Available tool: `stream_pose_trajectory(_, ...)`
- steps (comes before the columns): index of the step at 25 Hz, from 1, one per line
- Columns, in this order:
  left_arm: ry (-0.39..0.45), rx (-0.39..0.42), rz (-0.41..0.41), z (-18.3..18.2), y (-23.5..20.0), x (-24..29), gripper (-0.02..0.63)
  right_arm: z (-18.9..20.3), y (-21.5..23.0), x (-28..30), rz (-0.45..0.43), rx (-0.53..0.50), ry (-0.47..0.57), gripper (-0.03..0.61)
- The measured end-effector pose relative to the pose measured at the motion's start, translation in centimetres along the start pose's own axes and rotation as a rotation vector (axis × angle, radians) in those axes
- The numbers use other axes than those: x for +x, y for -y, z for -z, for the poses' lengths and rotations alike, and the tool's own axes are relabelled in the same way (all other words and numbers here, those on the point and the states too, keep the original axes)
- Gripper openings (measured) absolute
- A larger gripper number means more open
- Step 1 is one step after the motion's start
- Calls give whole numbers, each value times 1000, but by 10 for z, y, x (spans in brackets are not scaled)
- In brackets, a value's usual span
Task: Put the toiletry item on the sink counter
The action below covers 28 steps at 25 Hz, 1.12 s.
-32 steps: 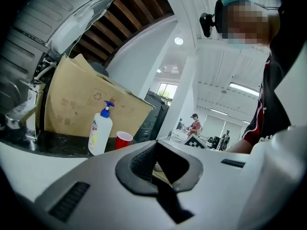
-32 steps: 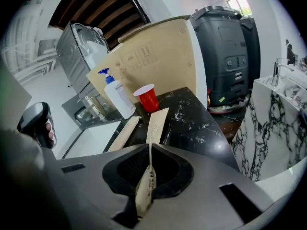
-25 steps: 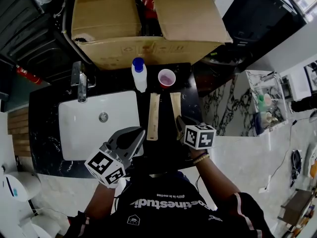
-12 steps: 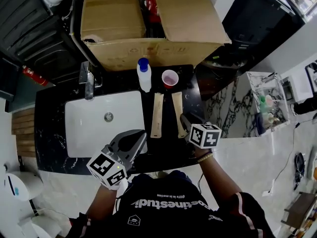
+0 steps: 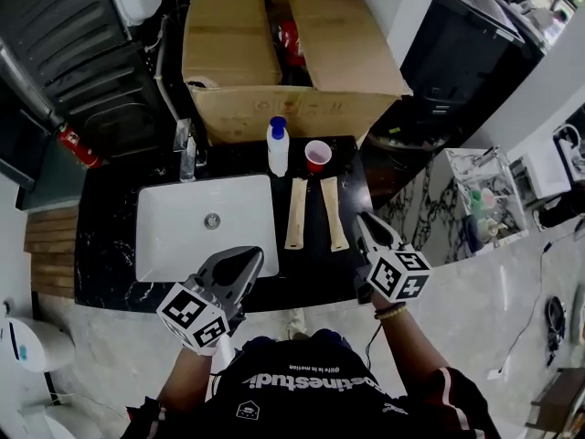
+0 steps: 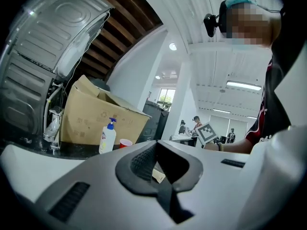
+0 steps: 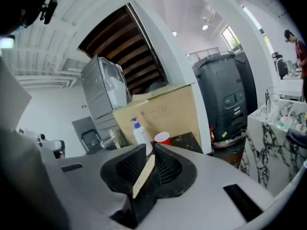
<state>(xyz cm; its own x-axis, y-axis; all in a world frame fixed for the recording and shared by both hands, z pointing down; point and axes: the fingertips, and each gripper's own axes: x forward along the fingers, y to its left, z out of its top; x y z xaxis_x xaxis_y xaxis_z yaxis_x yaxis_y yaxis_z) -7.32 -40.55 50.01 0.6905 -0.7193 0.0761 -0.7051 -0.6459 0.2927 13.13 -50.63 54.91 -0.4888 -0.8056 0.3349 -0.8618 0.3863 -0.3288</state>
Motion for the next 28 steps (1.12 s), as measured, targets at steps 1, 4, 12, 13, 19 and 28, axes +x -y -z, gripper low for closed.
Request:
stream_pose_trajectory(1,10,4,-3,-2,4,-7,14,-8,-12,-11,-23,-8,34,83)
stream_pose_trajectory(4,43,13,-15,-10,19,-31,14,-25,-52,-45,-86,-55,107,66)
stream_pose_trajectory(12,129,78,17,-33,72,-91,14,-37,-147,-129,-218,-113,229,43)
stream_pose_trajectory(13,138,90,22,-37,79,-99,15,-37,-160,-139,-237,-130,238,42)
stream_pose_trajectory(19,182,160,17,-61,102,-139,14,-30,-225,-187,-318,-218,271,41)
stream_pose_trajectory(28,195,176,-15,-53,112,-180,14,-8,-270,-215,-355,-251,268,42)
